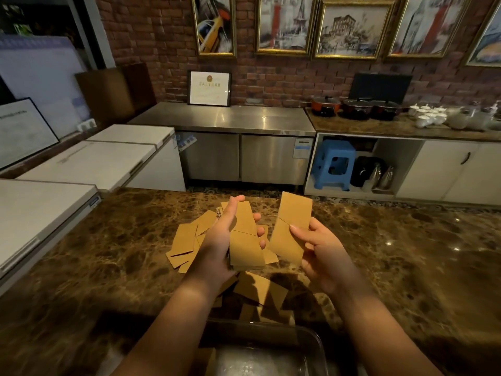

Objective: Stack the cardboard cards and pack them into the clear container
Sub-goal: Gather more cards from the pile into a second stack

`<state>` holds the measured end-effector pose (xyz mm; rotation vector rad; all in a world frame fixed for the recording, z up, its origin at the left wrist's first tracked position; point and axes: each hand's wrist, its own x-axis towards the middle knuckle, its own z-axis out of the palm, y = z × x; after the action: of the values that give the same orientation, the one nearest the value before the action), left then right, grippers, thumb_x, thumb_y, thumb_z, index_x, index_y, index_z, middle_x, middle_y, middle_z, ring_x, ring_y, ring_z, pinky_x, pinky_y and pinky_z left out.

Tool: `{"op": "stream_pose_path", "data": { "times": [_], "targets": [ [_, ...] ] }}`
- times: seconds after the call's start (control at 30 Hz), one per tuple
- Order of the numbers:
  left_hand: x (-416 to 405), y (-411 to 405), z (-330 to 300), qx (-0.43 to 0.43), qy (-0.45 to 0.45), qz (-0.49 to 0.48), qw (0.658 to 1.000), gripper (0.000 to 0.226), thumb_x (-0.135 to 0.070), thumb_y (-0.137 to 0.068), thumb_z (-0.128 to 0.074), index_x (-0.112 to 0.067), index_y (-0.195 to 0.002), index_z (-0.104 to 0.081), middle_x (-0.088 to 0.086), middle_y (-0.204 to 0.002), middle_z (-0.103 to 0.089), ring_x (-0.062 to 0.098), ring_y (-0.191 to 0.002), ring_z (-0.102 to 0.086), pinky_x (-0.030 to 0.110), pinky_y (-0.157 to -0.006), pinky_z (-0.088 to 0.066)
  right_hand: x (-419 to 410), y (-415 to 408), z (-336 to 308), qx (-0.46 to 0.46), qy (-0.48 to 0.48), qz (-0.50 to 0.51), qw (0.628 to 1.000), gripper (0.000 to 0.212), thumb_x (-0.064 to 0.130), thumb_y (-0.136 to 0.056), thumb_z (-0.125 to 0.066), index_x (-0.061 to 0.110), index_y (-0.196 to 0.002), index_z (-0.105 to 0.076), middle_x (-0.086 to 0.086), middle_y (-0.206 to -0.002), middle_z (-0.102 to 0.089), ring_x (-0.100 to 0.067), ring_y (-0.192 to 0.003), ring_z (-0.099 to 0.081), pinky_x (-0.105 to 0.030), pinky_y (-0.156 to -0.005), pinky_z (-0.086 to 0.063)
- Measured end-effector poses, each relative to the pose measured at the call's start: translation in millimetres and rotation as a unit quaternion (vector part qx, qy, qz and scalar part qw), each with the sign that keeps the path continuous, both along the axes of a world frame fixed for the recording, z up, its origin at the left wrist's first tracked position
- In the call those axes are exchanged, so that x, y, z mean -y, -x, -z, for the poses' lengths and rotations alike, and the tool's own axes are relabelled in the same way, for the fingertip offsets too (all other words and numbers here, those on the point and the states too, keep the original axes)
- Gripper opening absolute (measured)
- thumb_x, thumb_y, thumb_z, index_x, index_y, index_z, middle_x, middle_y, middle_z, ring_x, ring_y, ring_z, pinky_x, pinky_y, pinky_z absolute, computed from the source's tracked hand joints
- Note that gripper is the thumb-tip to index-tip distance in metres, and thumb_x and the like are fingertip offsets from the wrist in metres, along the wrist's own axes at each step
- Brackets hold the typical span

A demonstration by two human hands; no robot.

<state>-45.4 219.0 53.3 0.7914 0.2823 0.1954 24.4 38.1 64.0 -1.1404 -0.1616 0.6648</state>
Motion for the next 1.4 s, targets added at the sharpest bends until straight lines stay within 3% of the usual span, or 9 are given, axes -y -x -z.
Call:
{"op": "stream_pose_path", "data": {
  "times": [0.27,0.4,0.57,0.7,0.77,0.97,1.1,1.3,1.4],
  "targets": [
    [2,-1,5,-0.034,-0.089,0.007,0.995,0.047,-0.049,-0.071,-0.074,-0.047,-0.117,-0.068,0.001,-0.098,-0.08,0.03,-0.08,-0.078,0.046,-0.061,-0.06,-7,6,0,0.118,0.091,-0.029,0.988,0.049,0.022,-0.08,-0.082,0.023,-0.125,-0.061,0.0,-0.103,-0.079,-0.019,-0.092,-0.076,-0.034,-0.069,-0.062],
    [7,5,13,-0.079,-0.052,0.004,0.996,0.05,-0.029,-0.086,-0.071,-0.027,-0.135,-0.061,0.008,-0.114,-0.075,0.027,-0.092,-0.075,0.044,-0.071,-0.063,-38,18,22,0.42,0.296,-0.056,0.856,0.061,0.063,-0.081,-0.066,0.038,-0.136,-0.056,0.023,-0.108,-0.057,-0.01,-0.109,-0.058,-0.032,-0.091,-0.052],
    [-31,36,40,-0.101,0.033,-0.085,0.991,0.028,-0.032,-0.096,-0.061,-0.015,-0.119,-0.062,0.005,-0.087,-0.071,0.022,-0.076,-0.069,0.041,-0.071,-0.058,-49,-8,48,0.287,0.381,-0.106,0.873,0.084,0.075,-0.077,-0.061,0.036,-0.148,-0.039,0.004,-0.142,-0.05,-0.014,-0.121,-0.05,-0.037,-0.102,-0.046],
    [-63,47,47,-0.12,0.16,-0.147,0.969,0.033,-0.034,-0.099,-0.052,-0.01,-0.122,-0.048,0.01,-0.079,-0.051,0.023,-0.069,-0.051,0.041,-0.073,-0.047,-47,-12,80,0.318,0.612,-0.25,0.68,0.086,0.064,-0.066,-0.08,0.023,-0.134,-0.048,-0.003,-0.13,-0.057,-0.022,-0.113,-0.054,-0.036,-0.09,-0.05],
    [-68,49,51,-0.127,0.179,-0.134,0.966,0.035,-0.029,-0.099,-0.048,-0.003,-0.122,-0.045,0.015,-0.084,-0.053,0.026,-0.074,-0.053,0.04,-0.074,-0.047,-52,-7,92,0.325,0.635,-0.247,0.656,0.077,0.058,-0.064,-0.084,0.021,-0.121,-0.05,-0.002,-0.12,-0.06,-0.021,-0.107,-0.054,-0.039,-0.087,-0.051],
    [-59,39,50,-0.114,0.145,-0.119,0.976,0.03,-0.017,-0.098,-0.047,-0.022,-0.127,-0.047,0.02,-0.092,-0.061,0.031,-0.071,-0.065,0.038,-0.063,-0.055,-50,-25,74,0.151,0.497,-0.23,0.823,0.03,0.031,-0.093,-0.068,0.02,-0.121,-0.062,0.0,-0.101,-0.074,-0.016,-0.09,-0.071,-0.03,-0.07,-0.058],
    [-43,29,44,-0.079,0.11,-0.091,0.987,0.043,-0.016,-0.098,-0.05,-0.025,-0.14,-0.047,0.021,-0.101,-0.064,0.032,-0.075,-0.067,0.039,-0.06,-0.056,-37,-29,42,0.0,0.228,-0.1,0.968,0.022,0.019,-0.096,-0.063,0.015,-0.118,-0.067,-0.005,-0.092,-0.08,-0.017,-0.078,-0.077,-0.026,-0.057,-0.057],
    [-17,36,27,-0.003,-0.005,-0.048,0.999,0.067,-0.016,-0.088,-0.072,-0.011,-0.149,-0.043,0.015,-0.133,-0.06,0.011,-0.101,-0.071,0.028,-0.083,-0.059,-35,-14,12,-0.009,0.112,-0.096,0.989,0.026,0.022,-0.1,-0.053,0.021,-0.124,-0.064,-0.012,-0.112,-0.076,-0.033,-0.107,-0.071,-0.05,-0.096,-0.055],
    [-17,45,17,0.019,-0.103,0.008,0.994,0.094,-0.01,-0.068,-0.09,0.001,-0.146,-0.039,-0.001,-0.153,-0.04,-0.01,-0.137,-0.039,0.009,-0.107,-0.036,-35,-4,2,0.075,0.121,-0.104,0.984,0.03,0.016,-0.099,-0.057,0.02,-0.128,-0.061,-0.01,-0.121,-0.073,-0.031,-0.113,-0.069,-0.055,-0.102,-0.051]
  ]
}}
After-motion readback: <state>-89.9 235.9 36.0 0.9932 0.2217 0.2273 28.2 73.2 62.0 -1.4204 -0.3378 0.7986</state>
